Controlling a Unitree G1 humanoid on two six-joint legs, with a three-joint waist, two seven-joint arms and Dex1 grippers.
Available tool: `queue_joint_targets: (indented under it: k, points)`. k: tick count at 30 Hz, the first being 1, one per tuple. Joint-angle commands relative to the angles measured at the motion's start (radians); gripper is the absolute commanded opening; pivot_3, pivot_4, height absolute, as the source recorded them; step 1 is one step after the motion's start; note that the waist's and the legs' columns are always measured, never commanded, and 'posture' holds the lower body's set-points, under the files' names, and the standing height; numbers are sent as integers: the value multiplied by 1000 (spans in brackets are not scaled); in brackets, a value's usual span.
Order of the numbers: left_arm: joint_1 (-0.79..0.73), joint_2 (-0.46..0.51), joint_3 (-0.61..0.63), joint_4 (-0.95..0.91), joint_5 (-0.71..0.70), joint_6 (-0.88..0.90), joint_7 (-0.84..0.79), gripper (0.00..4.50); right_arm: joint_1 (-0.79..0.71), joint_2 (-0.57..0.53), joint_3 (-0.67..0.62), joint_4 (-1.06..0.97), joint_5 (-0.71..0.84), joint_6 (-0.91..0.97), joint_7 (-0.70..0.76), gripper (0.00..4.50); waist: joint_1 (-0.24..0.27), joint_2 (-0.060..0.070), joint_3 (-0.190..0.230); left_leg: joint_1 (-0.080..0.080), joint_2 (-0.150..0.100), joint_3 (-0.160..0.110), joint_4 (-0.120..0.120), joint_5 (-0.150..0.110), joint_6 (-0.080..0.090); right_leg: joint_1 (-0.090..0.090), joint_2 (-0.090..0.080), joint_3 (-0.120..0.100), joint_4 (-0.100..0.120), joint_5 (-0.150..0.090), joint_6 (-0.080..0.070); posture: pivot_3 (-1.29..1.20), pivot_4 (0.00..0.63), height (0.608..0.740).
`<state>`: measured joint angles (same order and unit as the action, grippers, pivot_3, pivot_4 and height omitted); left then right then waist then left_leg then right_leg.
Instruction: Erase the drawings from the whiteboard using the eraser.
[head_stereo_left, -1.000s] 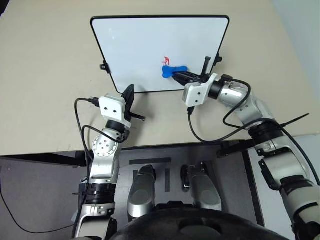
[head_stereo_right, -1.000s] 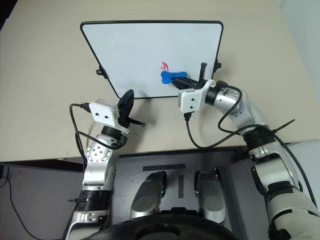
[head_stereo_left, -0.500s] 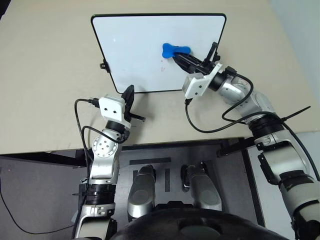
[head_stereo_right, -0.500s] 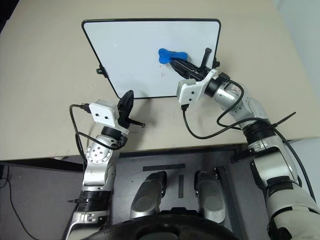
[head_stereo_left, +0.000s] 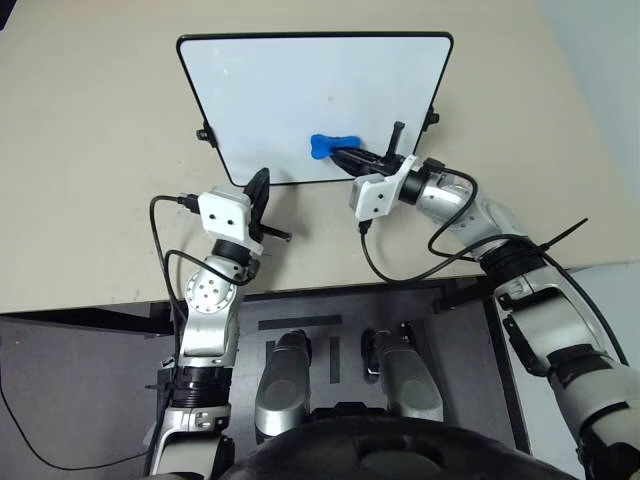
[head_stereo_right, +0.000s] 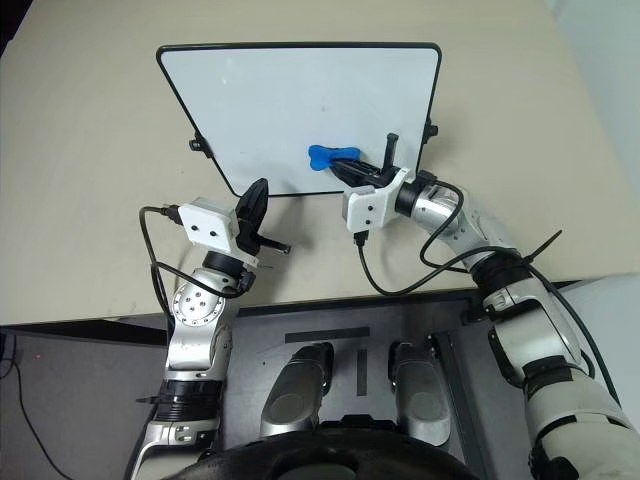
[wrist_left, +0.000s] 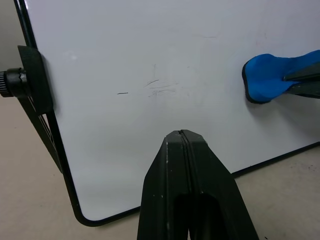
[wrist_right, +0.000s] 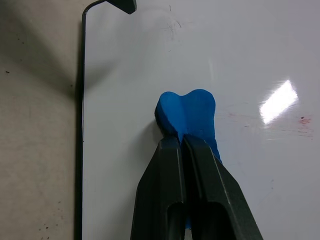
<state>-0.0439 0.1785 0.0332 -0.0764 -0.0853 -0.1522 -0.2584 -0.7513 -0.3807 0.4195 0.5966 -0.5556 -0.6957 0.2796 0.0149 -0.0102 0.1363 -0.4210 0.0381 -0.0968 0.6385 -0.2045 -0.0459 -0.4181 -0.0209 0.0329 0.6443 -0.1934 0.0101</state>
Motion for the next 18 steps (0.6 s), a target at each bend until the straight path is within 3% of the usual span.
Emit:
queue_joint_targets:
  k: [1,10,14,18]
  points:
    - [-10,0,0,-20,-3,-22,-1,0,-33,-4,-26,-9,-21,12,-69,30,0,0,0,0,0,0,0,0,0,0,0,0,0,0,0,0,150,740]
    - [-8,-1,-4,-21,-3,-26,-5,0,-54,-36,-99,-109,-75,22,-269,30,0,0,0,-2,0,0,0,0,0,-2,0,0,0,1,-1,0,150,740]
    - [-12,-2,-7,-17,-4,-26,-7,0,-49,-39,-94,-117,-67,32,-263,30,0,0,0,-2,0,0,0,0,0,-3,0,0,0,1,-1,0,150,740]
    - [-14,-2,-8,-16,-5,-25,-8,0,-19,-27,-46,-89,-33,27,-165,30,0,0,0,-3,0,0,0,0,0,-4,0,0,0,1,-1,0,150,740]
